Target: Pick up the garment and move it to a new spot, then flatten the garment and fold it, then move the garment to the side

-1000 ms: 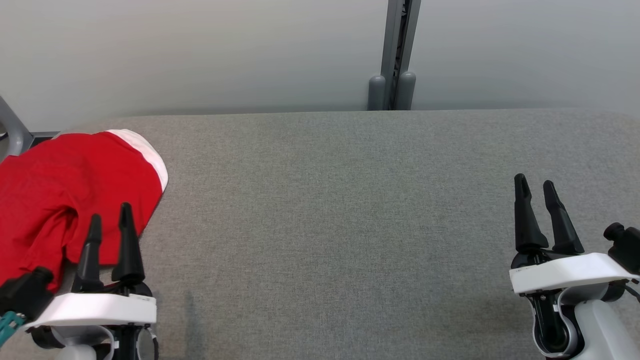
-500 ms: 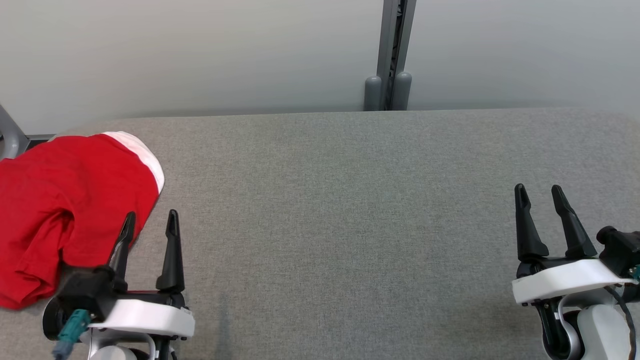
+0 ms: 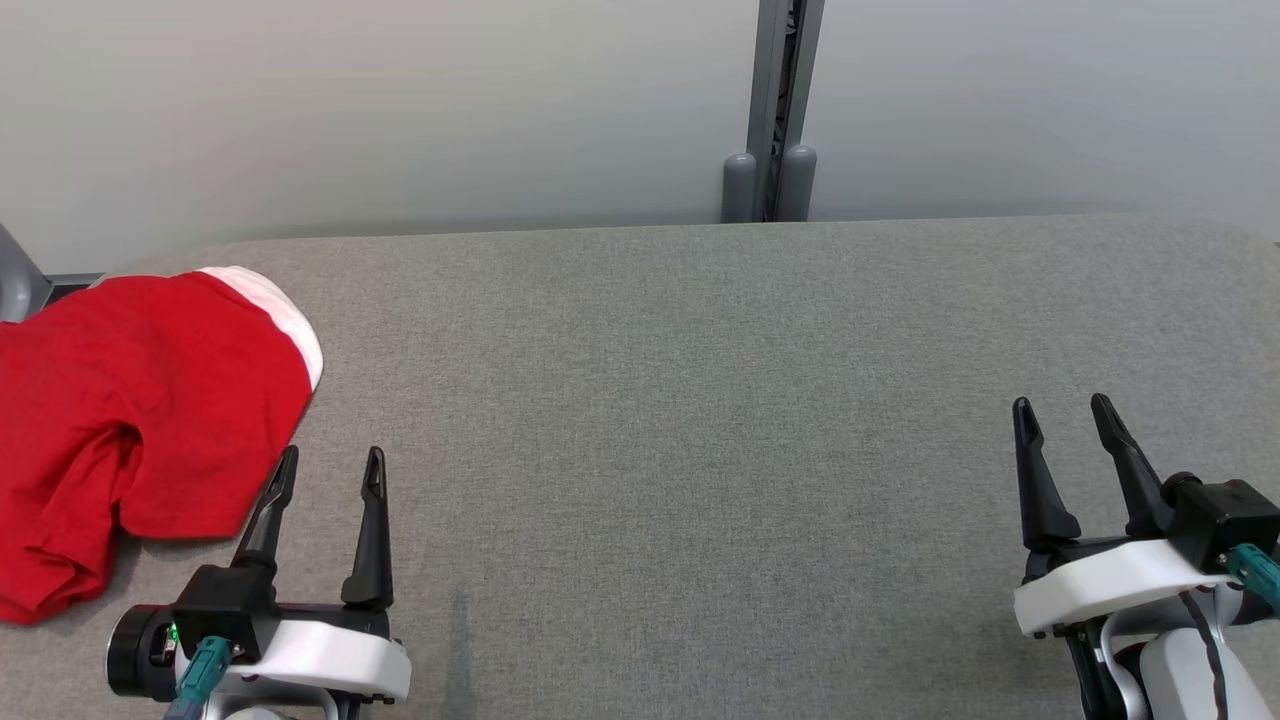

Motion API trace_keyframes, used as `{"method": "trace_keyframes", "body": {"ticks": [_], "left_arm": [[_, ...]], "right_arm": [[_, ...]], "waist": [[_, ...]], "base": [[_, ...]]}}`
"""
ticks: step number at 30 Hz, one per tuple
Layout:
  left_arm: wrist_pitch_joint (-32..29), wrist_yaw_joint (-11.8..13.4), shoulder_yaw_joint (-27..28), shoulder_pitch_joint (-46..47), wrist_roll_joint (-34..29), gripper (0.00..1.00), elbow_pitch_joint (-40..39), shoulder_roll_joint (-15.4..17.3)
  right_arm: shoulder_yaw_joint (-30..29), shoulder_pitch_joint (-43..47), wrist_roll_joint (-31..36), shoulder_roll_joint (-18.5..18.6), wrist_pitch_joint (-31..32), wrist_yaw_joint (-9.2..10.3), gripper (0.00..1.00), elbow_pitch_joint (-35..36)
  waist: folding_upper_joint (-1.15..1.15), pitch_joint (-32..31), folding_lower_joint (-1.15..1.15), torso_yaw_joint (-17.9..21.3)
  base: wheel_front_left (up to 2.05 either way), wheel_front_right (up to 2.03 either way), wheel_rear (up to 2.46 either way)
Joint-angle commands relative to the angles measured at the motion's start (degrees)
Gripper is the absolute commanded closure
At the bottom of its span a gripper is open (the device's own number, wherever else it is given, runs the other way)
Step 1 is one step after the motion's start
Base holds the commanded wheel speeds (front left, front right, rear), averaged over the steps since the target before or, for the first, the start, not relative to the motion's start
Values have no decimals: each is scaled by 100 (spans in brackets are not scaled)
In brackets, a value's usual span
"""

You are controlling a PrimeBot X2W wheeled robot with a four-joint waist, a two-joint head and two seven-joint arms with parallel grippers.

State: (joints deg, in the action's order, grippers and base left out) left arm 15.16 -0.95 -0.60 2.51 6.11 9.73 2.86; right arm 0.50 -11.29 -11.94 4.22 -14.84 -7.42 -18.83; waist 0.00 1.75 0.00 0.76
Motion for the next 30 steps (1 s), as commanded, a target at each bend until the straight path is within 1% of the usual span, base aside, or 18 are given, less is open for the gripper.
{"method": "trace_keyframes", "body": {"ticks": [1,16,30], "left_arm": [[17,10,33,-25,7,0,6,15],[17,65,24,49,78,0,74,3],[17,94,-12,8,148,0,72,1]], "right_arm": [[-14,-20,45,24,-29,-13,0,10],[222,-72,-61,109,-29,-13,0,-105],[260,-37,-76,116,-29,-13,0,-99]], "waist": [[0,3,0,-2],[0,-20,0,-23],[0,-45,0,-28]], "base": [[0,0,0],[0,0,0],[0,0,0]]}}
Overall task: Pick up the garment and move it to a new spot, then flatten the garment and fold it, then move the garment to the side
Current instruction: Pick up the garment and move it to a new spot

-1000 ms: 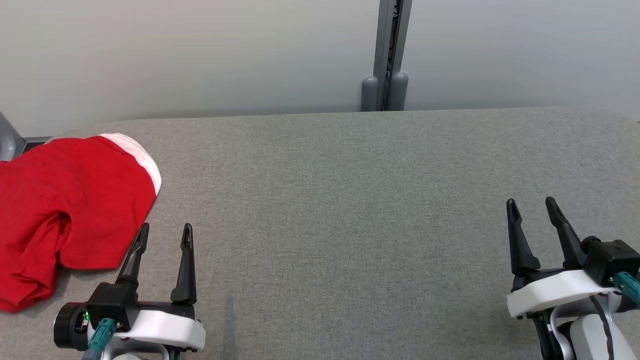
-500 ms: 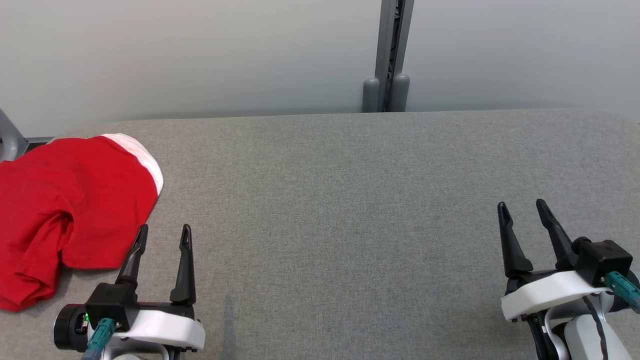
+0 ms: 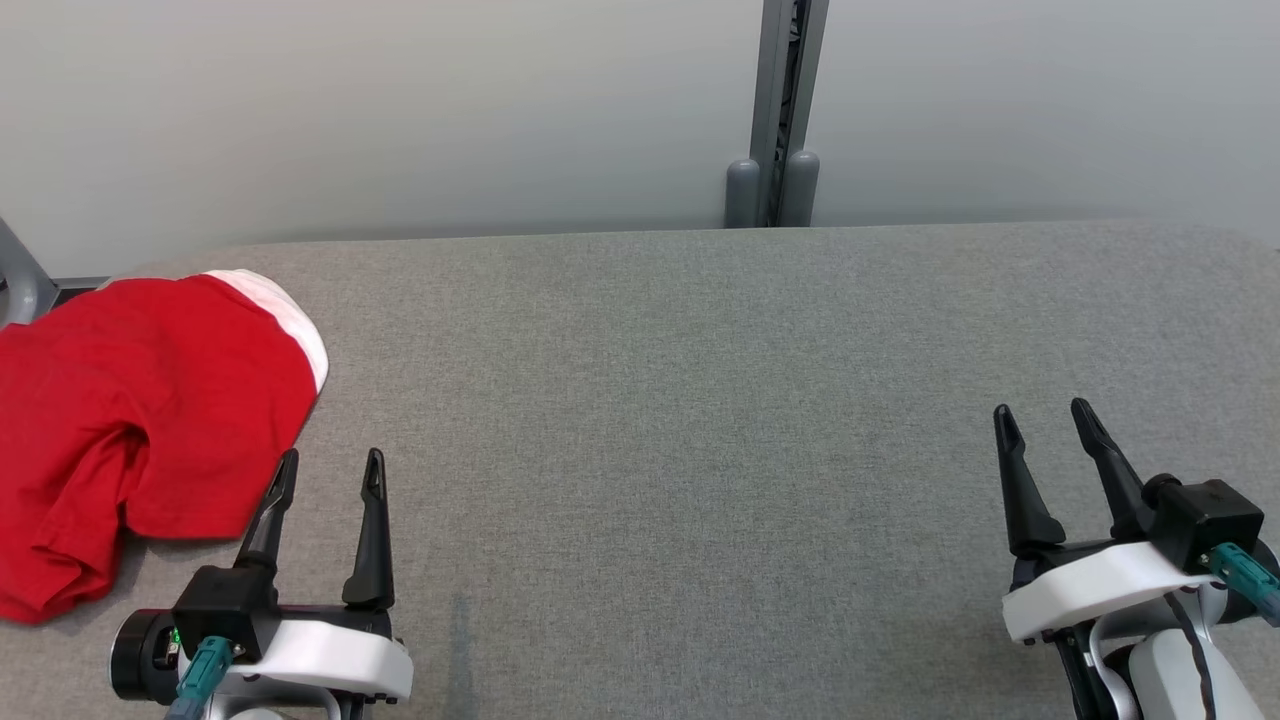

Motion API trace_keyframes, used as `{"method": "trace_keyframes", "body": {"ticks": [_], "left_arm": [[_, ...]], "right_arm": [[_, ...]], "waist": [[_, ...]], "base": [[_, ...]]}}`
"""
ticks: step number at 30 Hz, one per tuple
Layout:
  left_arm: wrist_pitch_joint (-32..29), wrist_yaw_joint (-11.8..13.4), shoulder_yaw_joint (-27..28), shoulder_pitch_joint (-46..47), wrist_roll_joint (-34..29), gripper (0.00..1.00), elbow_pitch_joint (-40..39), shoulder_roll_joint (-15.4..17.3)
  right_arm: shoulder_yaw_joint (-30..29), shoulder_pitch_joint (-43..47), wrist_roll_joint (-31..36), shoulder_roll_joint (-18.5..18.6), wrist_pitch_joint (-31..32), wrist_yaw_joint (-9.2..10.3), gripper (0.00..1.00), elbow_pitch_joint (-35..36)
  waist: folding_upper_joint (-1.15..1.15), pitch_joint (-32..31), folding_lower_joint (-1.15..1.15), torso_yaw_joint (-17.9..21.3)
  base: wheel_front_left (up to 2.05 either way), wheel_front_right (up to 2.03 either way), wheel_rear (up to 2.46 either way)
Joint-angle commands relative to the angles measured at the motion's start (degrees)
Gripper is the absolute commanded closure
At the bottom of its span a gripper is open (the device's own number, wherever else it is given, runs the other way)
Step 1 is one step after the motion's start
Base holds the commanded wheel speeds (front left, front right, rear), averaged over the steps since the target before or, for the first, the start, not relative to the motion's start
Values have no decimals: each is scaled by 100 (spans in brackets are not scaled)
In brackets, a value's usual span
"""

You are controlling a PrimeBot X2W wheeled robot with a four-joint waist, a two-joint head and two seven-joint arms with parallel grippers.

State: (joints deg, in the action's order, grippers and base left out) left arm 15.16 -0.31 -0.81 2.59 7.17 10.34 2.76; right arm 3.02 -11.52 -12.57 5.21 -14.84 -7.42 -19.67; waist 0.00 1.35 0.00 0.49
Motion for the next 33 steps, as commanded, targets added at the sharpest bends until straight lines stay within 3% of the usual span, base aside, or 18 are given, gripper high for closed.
{"method": "trace_keyframes", "body": {"ticks": [1,23,33], "left_arm": [[17,30,5,-5,53,0,15,10],[17,60,-41,22,135,0,76,10],[17,40,-48,99,219,0,106,12]], "right_arm": [[11,-11,-17,17,-29,-13,0,-19],[63,-15,-85,36,-30,-13,0,-73],[117,16,-112,24,-30,-13,0,-56]], "waist": [[0,-9,0,-1],[0,-66,0,-46],[0,-12,0,-294]], "base": [[0,0,0],[0,0,0],[0,0,0]]}}
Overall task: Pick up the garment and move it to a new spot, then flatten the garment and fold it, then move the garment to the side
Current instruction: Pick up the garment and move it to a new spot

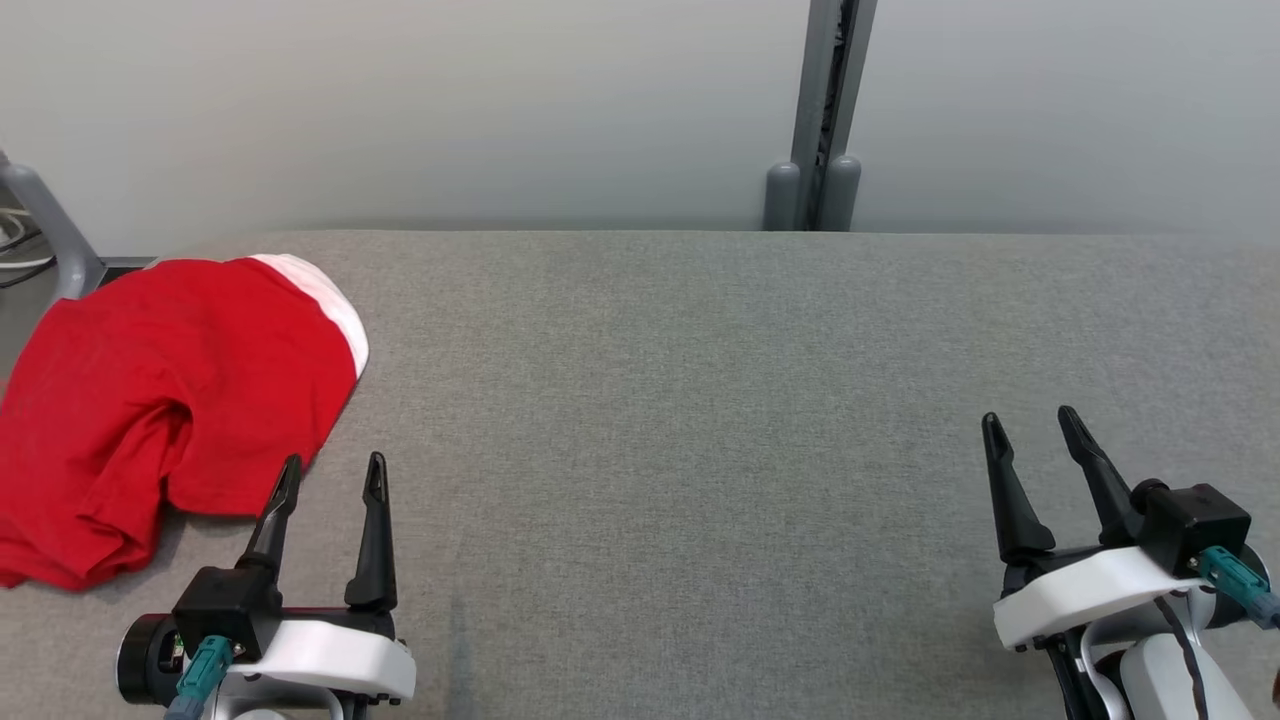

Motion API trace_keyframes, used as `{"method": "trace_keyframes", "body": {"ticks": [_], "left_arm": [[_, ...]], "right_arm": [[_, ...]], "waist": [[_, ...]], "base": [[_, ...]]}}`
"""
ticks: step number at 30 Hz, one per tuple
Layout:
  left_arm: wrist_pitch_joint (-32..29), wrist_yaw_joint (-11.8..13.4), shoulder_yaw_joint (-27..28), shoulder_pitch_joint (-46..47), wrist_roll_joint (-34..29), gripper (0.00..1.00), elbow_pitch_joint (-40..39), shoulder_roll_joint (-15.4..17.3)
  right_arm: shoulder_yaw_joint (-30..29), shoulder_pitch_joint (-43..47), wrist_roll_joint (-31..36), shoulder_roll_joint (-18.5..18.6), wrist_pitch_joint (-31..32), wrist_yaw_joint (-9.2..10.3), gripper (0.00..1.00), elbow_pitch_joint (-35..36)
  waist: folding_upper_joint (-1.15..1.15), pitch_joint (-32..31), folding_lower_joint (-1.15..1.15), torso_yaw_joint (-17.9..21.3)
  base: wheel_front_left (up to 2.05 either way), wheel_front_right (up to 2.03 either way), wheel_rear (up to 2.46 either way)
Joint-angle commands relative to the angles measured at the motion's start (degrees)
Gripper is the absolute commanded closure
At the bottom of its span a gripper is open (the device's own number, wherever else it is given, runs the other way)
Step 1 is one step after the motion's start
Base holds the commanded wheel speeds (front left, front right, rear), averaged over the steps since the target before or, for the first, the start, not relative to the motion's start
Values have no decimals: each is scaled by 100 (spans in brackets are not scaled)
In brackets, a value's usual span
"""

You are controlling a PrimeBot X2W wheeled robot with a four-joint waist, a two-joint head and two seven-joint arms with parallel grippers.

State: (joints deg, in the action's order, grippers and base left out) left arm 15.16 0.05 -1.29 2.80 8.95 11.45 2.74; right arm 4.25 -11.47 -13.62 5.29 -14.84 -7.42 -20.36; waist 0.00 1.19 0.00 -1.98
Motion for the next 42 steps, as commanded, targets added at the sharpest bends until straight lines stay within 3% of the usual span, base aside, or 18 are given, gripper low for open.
{"method": "trace_keyframes", "body": {"ticks": [1,23,42], "left_arm": [[17,13,3,76,42,0,-9,13],[17,69,101,-169,58,0,-135,12],[17,35,358,-362,104,0,-133,12]], "right_arm": [[4,22,-11,18,-30,-13,0,11],[376,69,-174,62,-25,-13,0,-90],[555,115,-304,-21,-26,-13,0,-178]], "waist": [[0,8,0,-94],[0,11,0,-1506],[0,-145,0,-2223]], "base": [[0,0,0],[0,0,0],[0,0,0]]}}
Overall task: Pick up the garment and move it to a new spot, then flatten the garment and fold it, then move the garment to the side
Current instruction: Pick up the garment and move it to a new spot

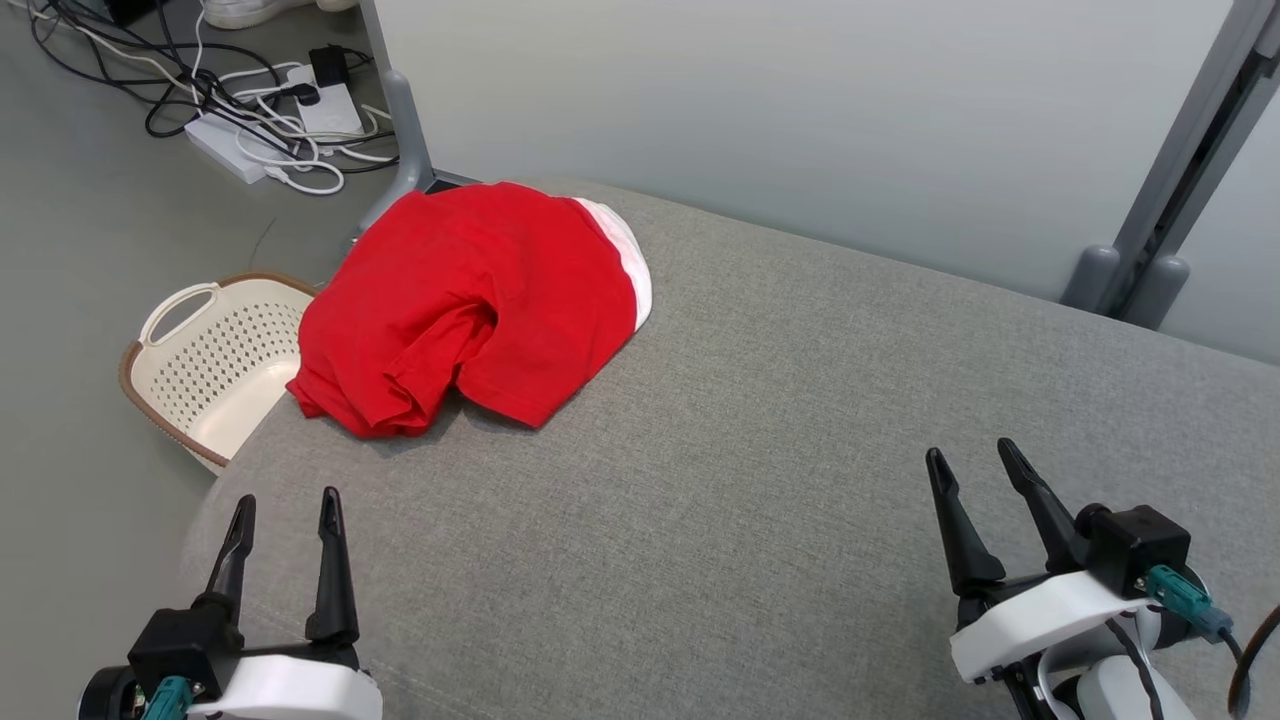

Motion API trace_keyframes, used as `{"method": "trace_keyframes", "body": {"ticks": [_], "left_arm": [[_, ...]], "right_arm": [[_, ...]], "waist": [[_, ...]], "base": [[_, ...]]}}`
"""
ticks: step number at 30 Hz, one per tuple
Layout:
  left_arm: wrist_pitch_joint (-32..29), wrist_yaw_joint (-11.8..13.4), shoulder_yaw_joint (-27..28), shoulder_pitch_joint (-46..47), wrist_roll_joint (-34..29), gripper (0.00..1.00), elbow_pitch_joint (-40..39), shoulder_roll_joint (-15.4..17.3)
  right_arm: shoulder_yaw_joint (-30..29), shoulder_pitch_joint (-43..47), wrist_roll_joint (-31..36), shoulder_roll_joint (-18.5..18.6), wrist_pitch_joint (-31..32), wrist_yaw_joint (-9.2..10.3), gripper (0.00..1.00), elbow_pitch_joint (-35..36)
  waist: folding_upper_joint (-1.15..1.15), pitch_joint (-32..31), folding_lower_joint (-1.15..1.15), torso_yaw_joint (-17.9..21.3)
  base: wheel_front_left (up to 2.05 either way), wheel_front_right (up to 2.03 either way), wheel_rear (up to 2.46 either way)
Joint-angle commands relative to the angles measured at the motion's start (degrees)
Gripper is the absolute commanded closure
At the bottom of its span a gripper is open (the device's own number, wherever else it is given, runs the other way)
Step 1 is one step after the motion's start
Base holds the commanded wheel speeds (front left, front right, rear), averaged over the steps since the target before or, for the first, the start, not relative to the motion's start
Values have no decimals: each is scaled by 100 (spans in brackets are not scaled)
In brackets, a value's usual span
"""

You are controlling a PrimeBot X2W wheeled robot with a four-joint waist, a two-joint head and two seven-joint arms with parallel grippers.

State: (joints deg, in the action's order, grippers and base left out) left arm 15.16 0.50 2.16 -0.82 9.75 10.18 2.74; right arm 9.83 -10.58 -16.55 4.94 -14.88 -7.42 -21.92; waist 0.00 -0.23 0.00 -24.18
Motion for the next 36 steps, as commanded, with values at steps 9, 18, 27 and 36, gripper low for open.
{"method": "trace_keyframes", "body": {"ticks": [9,18,27,36], "left_arm": [[17,-8,77,19,21,0,-30,13],[-195,-124,132,445,245,0,-42,134],[-1304,-418,189,1419,657,0,226,534],[-2743,-609,291,2647,1214,0,1073,1047]], "right_arm": [[25,-18,-50,-4,-22,-13,0,-22],[98,-166,-61,10,-22,-13,0,-2],[157,-344,-98,14,-22,-13,0,-8],[190,-620,-115,51,-22,-13,0,24]], "waist": [[0,35,0,-24],[0,207,0,181],[0,495,0,614],[0,861,0,1294]], "base": [[0,0,0],[0,0,0],[0,0,0],[0,0,0]]}}
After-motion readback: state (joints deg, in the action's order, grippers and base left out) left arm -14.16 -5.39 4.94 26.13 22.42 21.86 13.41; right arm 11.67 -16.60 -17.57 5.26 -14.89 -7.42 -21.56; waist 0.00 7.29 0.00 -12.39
